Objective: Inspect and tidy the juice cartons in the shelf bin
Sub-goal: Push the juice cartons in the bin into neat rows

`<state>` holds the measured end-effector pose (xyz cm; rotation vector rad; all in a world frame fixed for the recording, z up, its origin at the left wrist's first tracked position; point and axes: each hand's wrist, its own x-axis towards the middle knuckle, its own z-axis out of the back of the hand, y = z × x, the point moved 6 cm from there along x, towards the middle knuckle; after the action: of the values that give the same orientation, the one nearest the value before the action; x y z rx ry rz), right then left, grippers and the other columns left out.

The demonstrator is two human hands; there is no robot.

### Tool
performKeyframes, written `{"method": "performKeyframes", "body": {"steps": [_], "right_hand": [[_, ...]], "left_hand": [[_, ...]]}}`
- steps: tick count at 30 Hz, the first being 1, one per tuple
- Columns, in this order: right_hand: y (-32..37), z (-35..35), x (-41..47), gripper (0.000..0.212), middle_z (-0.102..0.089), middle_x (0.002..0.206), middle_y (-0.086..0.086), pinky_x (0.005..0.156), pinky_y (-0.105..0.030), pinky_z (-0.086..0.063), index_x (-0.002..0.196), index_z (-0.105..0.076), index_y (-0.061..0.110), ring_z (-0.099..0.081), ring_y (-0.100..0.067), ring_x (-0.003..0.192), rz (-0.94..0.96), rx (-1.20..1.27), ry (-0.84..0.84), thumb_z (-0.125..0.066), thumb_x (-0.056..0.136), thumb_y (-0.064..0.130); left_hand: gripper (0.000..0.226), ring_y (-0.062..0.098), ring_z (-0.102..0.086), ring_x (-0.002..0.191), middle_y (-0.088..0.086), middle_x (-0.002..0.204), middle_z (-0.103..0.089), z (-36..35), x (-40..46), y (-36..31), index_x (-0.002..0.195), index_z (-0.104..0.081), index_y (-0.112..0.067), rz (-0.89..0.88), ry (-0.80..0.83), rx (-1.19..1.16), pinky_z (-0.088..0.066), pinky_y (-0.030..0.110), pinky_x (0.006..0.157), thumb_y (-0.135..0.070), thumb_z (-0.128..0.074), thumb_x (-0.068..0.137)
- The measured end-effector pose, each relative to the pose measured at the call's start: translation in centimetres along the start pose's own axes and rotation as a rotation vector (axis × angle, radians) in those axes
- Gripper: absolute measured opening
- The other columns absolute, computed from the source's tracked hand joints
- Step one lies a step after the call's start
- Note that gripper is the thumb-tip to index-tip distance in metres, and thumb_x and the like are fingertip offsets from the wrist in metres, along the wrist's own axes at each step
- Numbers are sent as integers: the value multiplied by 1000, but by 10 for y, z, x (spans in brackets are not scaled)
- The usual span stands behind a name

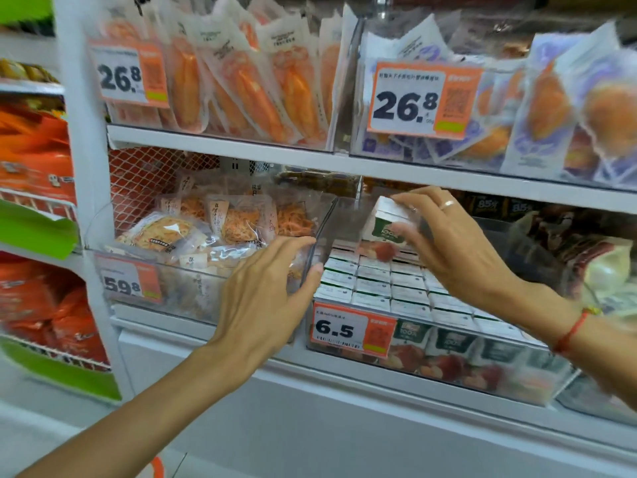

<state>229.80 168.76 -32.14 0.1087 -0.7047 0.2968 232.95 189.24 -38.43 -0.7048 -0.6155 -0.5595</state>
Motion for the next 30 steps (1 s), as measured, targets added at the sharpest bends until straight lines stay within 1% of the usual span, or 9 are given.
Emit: {"method": "performKeyframes", "body": {"steps": [3, 6, 9, 12, 16, 19, 22, 27, 30], "right_hand": [[25, 29, -27, 45, -53, 115, -4, 84, -27, -46, 128, -54, 10, -52, -17, 103, -90, 205, -39, -38, 97, 38], [52, 40, -52, 34, -57, 107, 7, 82, -11, -42, 116, -59, 26, -55, -4, 99, -159, 398, -26, -38, 95, 42], [67, 33, -72, 26, -58, 102, 20, 79, -12, -47, 99, -57, 43, -55, 5, 100, -302, 573, 23, -39, 86, 55], [64, 16, -91, 30, -64, 95, 25, 68, -12, -52, 95, -63, 40, -59, 10, 94, -511, 829, 57, -50, 75, 59], [48, -10, -113, 37, -72, 104, 5, 76, -24, -58, 112, -64, 27, -70, -8, 95, -754, 1069, 159, -58, 84, 50], [44, -23, -126, 36, -74, 102, -1, 86, -34, -58, 116, -64, 23, -72, -15, 92, -798, 1087, 283, -55, 91, 47], [49, -30, -133, 27, -75, 89, 8, 77, -24, -58, 109, -67, 24, -71, -9, 81, -771, 1060, 355, -55, 93, 42], [51, -36, -135, 29, -71, 77, 15, 74, -20, -56, 107, -68, 24, -67, -3, 70, -778, 1000, 396, -49, 97, 44], [48, -38, -138, 34, -73, 90, 4, 72, -19, -55, 107, -69, 23, -67, -7, 74, -809, 1001, 404, -46, 99, 45]], "left_hand": [[42, -11, -41, 99, -26, 126, -50, 6, -7, -32, 131, -51, -40, 107, 93, -243, -34, 11, 79, -45, -57, 90], [59, -2, -52, 111, -23, 128, -52, -6, -23, -60, 134, -48, -41, 298, 385, -517, -44, 25, 96, -60, -63, 79], [27, 3, -70, 92, -11, 105, -73, -12, -38, -74, 115, -62, -35, 429, 558, -762, -56, 22, 83, -38, -66, 89], [25, 5, -70, 99, -7, 107, -75, -18, -57, -68, 116, -65, -28, 481, 630, -899, -55, 23, 89, -27, -66, 91], [29, 7, -70, 99, -6, 108, -74, -26, -73, -56, 116, -66, -28, 550, 591, -941, -57, 21, 83, -30, -69, 88], [32, 7, -72, 93, -7, 100, -76, -33, -76, -47, 115, -68, -26, 641, 518, -921, -57, 30, 89, -36, -71, 84], [31, 9, -73, 90, -8, 95, -77, -37, -79, -39, 111, -71, -26, 681, 507, -923, -56, 33, 91, -41, -71, 83], [27, 6, -72, 91, -10, 99, -76, -42, -84, -38, 112, -70, -29, 653, 581, -947, -57, 17, 70, -40, -65, 88], [24, 5, -72, 93, -10, 101, -76, -43, -86, -38, 114, -68, -30, 634, 604, -958, -57, 17, 69, -36, -61, 93]]}}
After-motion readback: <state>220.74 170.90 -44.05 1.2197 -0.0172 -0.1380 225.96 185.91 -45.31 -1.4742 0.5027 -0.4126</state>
